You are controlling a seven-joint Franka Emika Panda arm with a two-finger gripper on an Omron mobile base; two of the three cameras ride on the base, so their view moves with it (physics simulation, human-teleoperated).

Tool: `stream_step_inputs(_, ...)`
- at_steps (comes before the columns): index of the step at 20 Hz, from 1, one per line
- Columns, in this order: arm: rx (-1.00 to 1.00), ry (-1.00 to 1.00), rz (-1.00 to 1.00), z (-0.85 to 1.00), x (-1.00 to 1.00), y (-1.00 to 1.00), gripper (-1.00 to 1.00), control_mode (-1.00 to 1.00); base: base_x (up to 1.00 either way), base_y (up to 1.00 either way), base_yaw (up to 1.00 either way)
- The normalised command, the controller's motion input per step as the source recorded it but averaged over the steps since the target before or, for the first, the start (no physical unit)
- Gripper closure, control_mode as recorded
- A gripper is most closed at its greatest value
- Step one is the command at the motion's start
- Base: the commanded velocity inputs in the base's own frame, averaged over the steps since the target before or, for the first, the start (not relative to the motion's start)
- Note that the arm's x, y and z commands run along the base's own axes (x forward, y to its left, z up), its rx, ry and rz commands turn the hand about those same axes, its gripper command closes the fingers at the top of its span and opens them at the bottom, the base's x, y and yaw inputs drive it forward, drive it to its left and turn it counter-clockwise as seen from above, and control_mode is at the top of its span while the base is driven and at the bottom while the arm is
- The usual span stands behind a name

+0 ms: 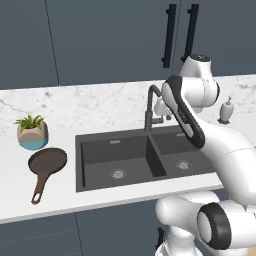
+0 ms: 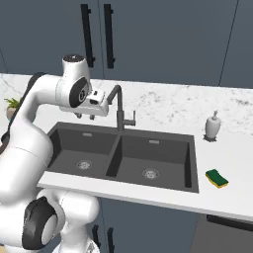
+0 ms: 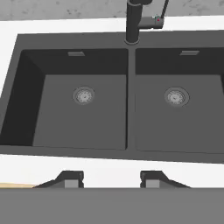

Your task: Pick the pan and sponge and place them into the sink. Then turn on the water.

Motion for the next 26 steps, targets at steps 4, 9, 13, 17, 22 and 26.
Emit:
stream_step_inputs(4, 0.0, 0.06, 0.01, -0.06, -0.11, 0.32, -1.0, -1.0, 0.0, 0.0, 0.0)
stream_step_inputs(9, -0.13, 0.13, 0.03, -0.2, -0.06, 1.0, -1.0, -1.0, 0.0, 0.0, 0.0)
stream_step_inputs(13, -0.14, 0.11, 0.03, -0.11, 0.0, 1.0, -1.0, -1.0, 0.0, 0.0, 0.0)
stream_step_inputs(17, -0.03, 0.16, 0.01, -0.15, 0.0, 1.0, -1.0, -1.0, 0.0, 0.0, 0.0)
stream_step_inputs(22, 0.0, 0.1, 0.0, -0.31, 0.0, 0.99, -1.0, -1.0, 0.0, 0.0, 0.0)
stream_step_inputs(26, 0.0, 0.0, 0.0, -0.29, 0.03, 0.7, -1.0, -1.0, 0.0, 0.0, 0.0)
